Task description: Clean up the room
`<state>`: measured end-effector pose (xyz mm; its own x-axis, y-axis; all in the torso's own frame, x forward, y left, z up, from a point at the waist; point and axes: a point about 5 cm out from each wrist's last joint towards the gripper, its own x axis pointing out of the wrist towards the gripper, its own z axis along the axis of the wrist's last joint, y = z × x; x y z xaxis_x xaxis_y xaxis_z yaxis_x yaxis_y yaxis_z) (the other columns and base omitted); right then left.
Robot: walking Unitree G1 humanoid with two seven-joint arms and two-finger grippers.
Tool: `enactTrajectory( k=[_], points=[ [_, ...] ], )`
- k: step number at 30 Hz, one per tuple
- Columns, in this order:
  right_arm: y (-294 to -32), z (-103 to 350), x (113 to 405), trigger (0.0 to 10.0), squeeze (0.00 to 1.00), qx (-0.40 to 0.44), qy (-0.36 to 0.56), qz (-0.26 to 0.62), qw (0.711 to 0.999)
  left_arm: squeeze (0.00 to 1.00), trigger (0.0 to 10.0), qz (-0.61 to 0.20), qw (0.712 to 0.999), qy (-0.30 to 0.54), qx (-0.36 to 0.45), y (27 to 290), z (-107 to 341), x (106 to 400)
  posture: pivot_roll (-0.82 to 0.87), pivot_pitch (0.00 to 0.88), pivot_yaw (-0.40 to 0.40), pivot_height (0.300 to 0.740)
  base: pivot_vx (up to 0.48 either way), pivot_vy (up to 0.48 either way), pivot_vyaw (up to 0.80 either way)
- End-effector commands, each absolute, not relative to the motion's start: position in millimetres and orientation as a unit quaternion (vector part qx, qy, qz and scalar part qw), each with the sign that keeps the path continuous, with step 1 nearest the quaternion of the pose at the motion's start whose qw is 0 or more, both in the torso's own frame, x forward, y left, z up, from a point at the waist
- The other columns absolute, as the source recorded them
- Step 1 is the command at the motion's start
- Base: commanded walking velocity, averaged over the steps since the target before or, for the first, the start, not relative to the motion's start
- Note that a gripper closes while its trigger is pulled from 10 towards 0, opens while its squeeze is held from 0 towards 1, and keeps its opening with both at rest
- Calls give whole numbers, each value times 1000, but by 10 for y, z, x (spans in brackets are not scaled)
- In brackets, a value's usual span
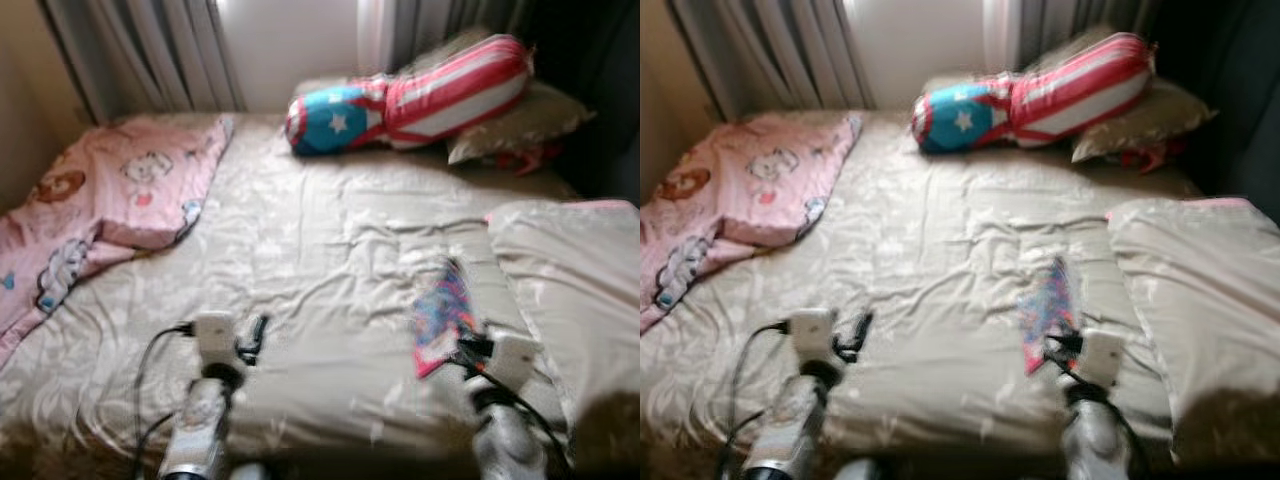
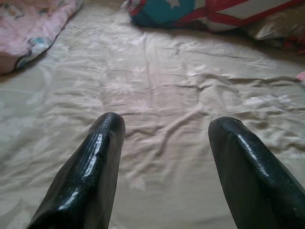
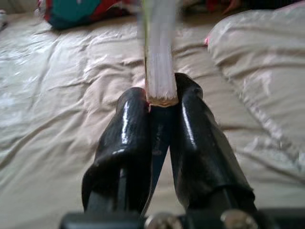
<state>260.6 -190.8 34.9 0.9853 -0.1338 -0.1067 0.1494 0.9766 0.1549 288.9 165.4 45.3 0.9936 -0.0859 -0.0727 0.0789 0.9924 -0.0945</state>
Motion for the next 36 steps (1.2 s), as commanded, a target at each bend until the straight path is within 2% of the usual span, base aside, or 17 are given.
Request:
enactTrajectory(
  k=[1,5,15,19,22,23,25,27,29,30,33,36],
  points=[
    [-1780,485,2708,10000,0,84,17,-42,995,0,10000,-29,998,48,-41,1733,429,2873,-90,0,-5,638,360,0,0],
    [-1768,481,2713,10000,0,83,19,-36,996,0,10000,-28,998,47,-42,1736,431,2873,-90,0,-5,638,344,0,0],
    [-1641,376,2765,10000,0,96,59,40,993,0,10000,-28,998,44,-40,1753,447,2863,-87,0,-2,638,0,0,0],
    [-1666,354,2830,10000,0,102,71,39,991,0,10000,-28,998,43,-39,1756,455,2861,-81,0,0,638,0,0,0],
    [-1720,384,2956,10000,0,199,70,13,977,0,10000,-31,998,42,-33,1767,464,2858,-67,0,7,638,0,0,0],
    [-1720,384,2956,10000,0,199,70,13,977,0,10000,-31,998,42,-33,1767,464,2858,-67,0,7,638,0,0,0],
    [-1736,380,3030,10000,0,296,73,-5,952,0,10000,-32,998,42,-29,1783,470,2852,-61,0,11,638,0,0,0],
    [-1739,377,3062,10000,0,328,72,-11,942,0,10000,-32,998,42,-27,1793,475,2848,-50,5,14,638,0,0,0],
    [-1730,387,3148,10000,0,399,73,-10,914,0,10000,-32,999,39,-21,1831,495,2836,-30,12,22,638,0,0,0],
    [-1730,387,3148,10000,0,399,73,-10,914,0,10000,-32,999,39,-21,1831,495,2836,-30,12,22,638,0,0,0],
    [-1752,428,3263,10000,0,450,77,-4,890,0,10000,-38,998,43,1,1912,508,2775,-5,28,36,638,0,0,0],
    [-1788,402,3258,10000,0,451,83,-20,888,0,10000,-37,998,43,3,1937,512,2748,9,37,43,638,0,0,0]
  ],
)
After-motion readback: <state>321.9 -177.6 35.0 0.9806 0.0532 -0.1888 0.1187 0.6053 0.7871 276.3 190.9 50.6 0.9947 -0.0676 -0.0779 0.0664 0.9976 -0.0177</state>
